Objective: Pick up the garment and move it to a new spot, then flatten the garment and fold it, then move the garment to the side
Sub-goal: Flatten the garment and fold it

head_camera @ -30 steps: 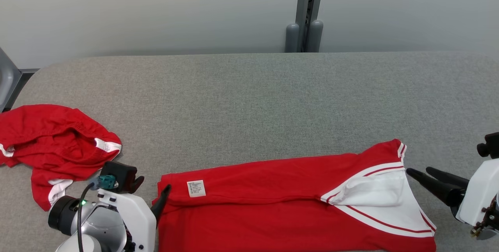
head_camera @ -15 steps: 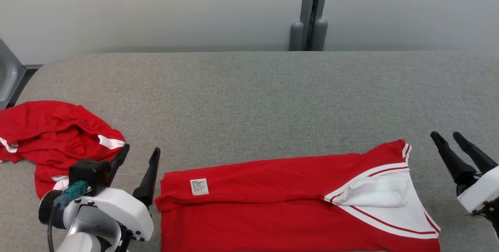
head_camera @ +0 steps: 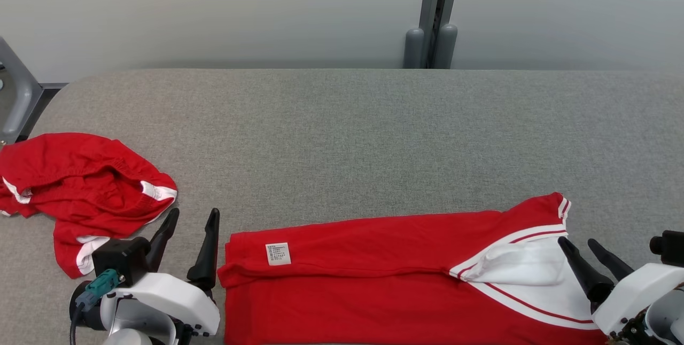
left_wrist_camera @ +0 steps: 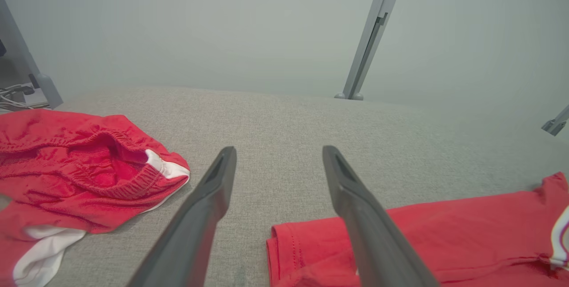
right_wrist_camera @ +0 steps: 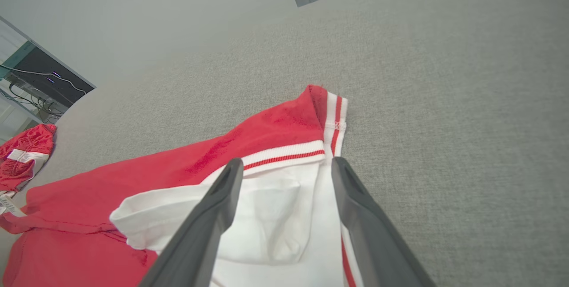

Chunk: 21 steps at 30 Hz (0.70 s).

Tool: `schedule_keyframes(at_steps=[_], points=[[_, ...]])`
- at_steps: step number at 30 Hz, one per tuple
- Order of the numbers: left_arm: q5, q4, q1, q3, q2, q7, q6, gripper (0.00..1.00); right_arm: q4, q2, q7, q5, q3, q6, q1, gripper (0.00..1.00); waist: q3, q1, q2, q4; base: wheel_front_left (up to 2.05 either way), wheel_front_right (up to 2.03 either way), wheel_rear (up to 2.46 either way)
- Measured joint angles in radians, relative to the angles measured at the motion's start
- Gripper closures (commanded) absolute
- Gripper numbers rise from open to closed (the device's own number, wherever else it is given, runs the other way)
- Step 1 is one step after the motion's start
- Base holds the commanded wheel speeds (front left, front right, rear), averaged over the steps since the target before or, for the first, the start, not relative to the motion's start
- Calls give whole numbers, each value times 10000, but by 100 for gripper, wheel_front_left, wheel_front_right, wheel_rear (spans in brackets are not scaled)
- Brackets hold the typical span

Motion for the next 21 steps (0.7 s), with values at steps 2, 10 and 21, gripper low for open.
schedule_keyframes(at_steps=[2, 10, 21], points=[[-38, 105, -10, -17, -42, -44, -35, 0, 221, 123, 257, -2, -25, 0, -13, 0, 16, 0, 0, -5, 0, 0, 0], [-132, 405, -259, -73, -119, -163, -144, 0, 1496, 746, 1221, -33, -127, 0, -426, 0, 116, 1, 0, 90, 0, 0, 0], [-222, 671, -281, -128, -128, -249, -255, 0, 2585, 1292, 2255, 468, -403, 4, -673, 0, 198, 1, 0, 343, 0, 0, 0]])
